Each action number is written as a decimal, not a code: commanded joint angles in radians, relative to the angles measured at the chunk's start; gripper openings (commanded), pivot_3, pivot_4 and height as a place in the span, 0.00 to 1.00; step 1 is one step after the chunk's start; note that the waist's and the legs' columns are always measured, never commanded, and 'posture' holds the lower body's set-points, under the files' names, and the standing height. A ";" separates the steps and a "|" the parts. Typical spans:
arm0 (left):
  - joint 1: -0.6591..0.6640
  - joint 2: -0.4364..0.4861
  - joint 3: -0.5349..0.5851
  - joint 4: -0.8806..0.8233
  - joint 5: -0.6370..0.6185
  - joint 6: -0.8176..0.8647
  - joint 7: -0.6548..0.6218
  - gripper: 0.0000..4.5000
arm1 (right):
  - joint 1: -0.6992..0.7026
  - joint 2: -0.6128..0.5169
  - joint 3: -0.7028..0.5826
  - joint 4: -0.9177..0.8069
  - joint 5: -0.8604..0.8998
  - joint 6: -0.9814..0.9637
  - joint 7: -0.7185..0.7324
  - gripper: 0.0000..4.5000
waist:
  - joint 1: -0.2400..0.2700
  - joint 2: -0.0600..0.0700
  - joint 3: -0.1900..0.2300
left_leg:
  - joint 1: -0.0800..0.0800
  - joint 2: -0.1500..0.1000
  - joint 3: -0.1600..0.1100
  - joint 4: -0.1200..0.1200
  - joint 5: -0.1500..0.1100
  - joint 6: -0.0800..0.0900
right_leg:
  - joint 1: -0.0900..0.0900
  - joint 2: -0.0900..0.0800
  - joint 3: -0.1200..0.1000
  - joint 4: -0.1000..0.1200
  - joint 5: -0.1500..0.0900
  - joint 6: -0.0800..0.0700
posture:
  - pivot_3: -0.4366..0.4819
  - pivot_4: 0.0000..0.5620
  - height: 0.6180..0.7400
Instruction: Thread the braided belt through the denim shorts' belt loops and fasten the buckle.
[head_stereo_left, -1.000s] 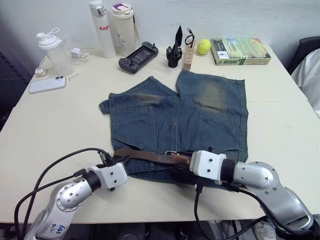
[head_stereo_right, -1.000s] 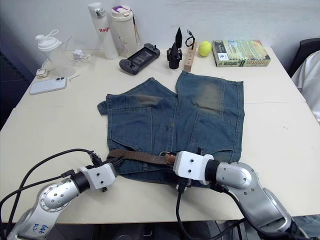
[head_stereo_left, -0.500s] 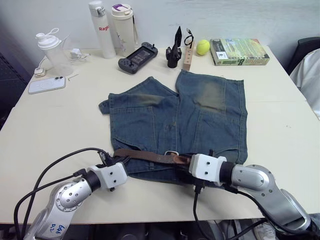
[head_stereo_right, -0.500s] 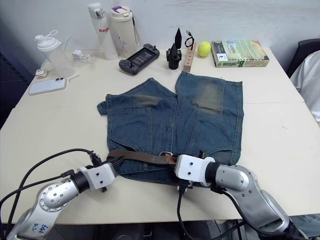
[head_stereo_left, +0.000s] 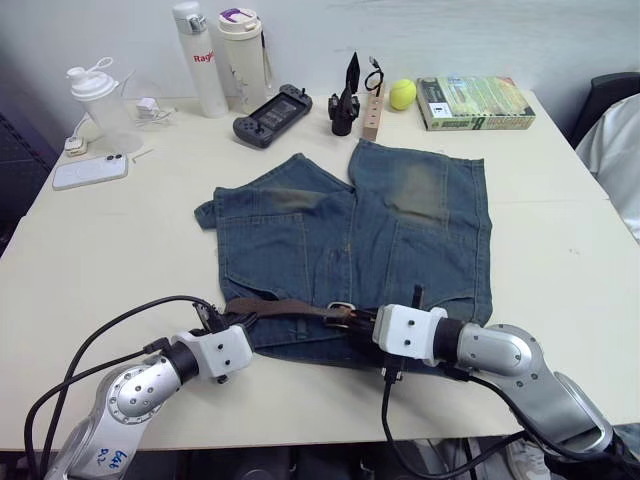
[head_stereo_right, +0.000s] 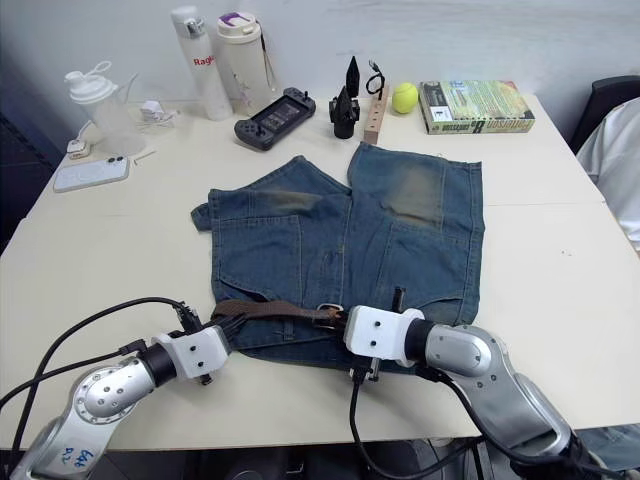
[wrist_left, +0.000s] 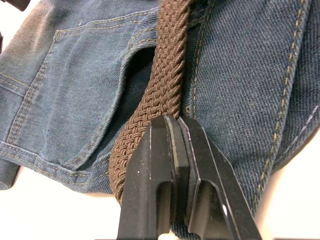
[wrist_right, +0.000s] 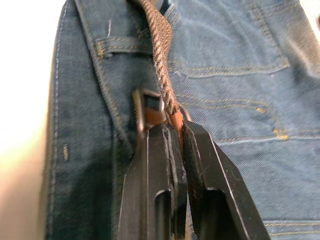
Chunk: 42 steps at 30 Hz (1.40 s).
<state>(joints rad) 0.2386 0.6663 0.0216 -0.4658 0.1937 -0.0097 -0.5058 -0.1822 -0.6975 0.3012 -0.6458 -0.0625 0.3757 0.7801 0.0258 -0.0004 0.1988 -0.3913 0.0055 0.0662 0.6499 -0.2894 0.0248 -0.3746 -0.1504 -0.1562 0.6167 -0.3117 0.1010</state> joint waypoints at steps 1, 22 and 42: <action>0.042 0.027 0.075 -0.060 -0.122 0.015 -0.082 0.41 | -0.054 -0.020 -0.014 0.026 -0.037 -0.143 0.008 0.00 | -0.002 0.000 0.000 | 0.000 0.000 0.000 0.000 0.000 0.000 | 0.000 0.000 0.000 0.000 0.000 0.000 | 0.48 0.27 0.81; 0.018 -0.096 0.173 -0.090 -2.165 0.620 0.588 0.60 | -0.196 0.145 0.051 0.386 -0.371 -0.802 -0.276 0.00 | -0.002 -0.003 0.000 | 0.001 0.002 -0.001 0.012 -0.001 -0.001 | 0.004 0.005 0.014 0.006 -0.001 -0.001 | 0.48 0.27 0.81; -0.176 -0.436 0.160 -0.036 -2.166 0.678 0.953 0.43 | -0.178 0.156 0.037 0.388 -0.374 -0.820 -0.259 0.00 | -0.001 -0.007 -0.001 | 0.001 0.005 0.002 0.014 -0.001 -0.001 | 0.004 0.016 0.022 0.004 -0.002 -0.001 | 0.48 0.27 0.81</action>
<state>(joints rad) 0.0779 0.2346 0.1770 -0.4841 -1.9592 0.6576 0.4457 -0.3664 -0.5439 0.3528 -0.2275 -0.4475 -0.4369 0.5204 0.0247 -0.0069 0.1975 -0.3899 0.0104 0.0678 0.6638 -0.2907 0.0234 -0.3707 -0.1348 -0.1344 0.6207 -0.3134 0.0998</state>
